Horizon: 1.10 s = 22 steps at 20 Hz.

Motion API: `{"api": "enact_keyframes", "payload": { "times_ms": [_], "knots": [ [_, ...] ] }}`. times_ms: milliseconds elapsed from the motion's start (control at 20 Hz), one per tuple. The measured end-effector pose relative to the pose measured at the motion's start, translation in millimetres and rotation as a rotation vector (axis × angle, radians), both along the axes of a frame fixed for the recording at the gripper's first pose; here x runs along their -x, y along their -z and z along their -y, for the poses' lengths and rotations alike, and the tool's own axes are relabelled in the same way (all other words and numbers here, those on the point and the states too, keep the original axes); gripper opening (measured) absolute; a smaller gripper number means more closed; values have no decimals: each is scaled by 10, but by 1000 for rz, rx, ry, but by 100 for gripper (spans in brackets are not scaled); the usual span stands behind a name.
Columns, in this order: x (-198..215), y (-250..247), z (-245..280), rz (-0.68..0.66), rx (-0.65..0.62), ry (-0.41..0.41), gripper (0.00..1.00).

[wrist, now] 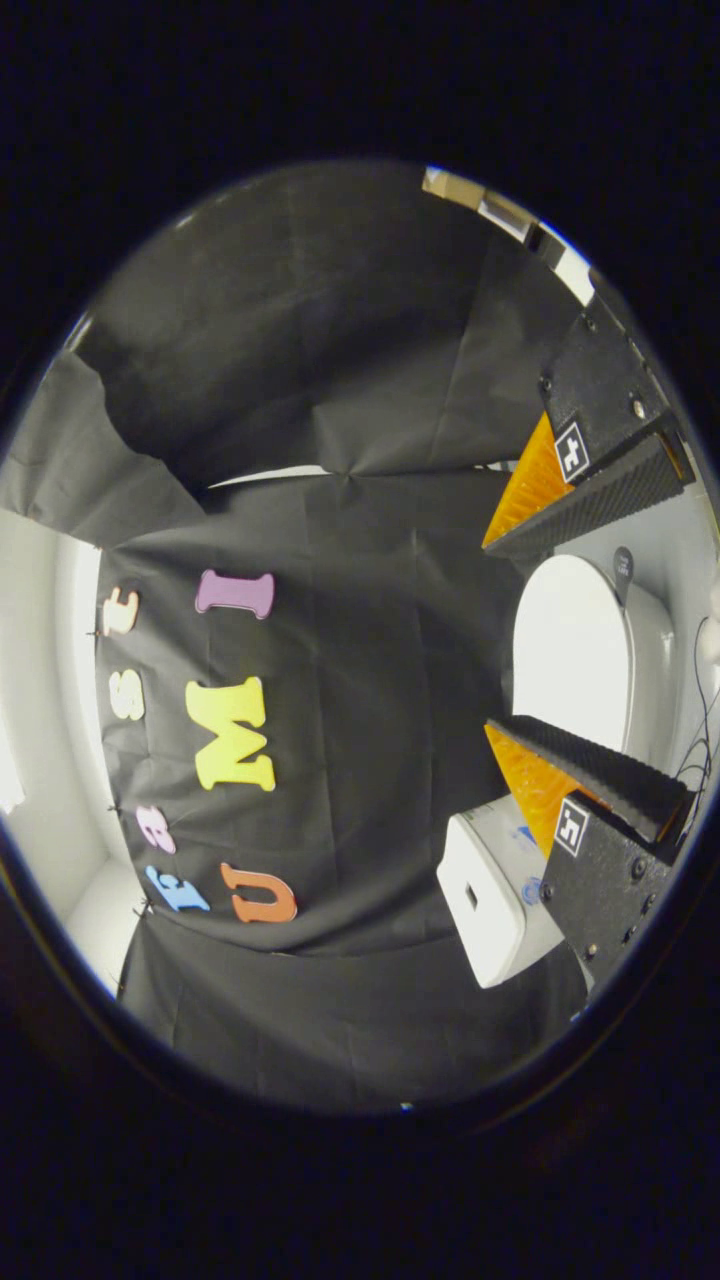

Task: Open the toilet lid.

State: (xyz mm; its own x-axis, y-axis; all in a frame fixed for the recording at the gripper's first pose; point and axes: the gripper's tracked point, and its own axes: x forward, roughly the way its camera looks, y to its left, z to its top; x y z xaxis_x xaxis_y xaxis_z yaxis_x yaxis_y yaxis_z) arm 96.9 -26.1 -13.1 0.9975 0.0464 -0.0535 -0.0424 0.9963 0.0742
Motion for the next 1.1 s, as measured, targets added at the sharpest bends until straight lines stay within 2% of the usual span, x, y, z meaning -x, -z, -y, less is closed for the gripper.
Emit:
{"api": "enact_keyframes", "payload": {
  "times_ms": [300, 550, 900, 1100],
  "knots": [
    [-540, 411, 218, -95, -126, -59, 99],
    [-922, 967, 583, -213, -217, -20, 100],
    [-1259, 1798, 1014, -388, -509, 18, 100],
    [-1265, 2097, 1091, -455, -665, 20, 100]
  ]
}}
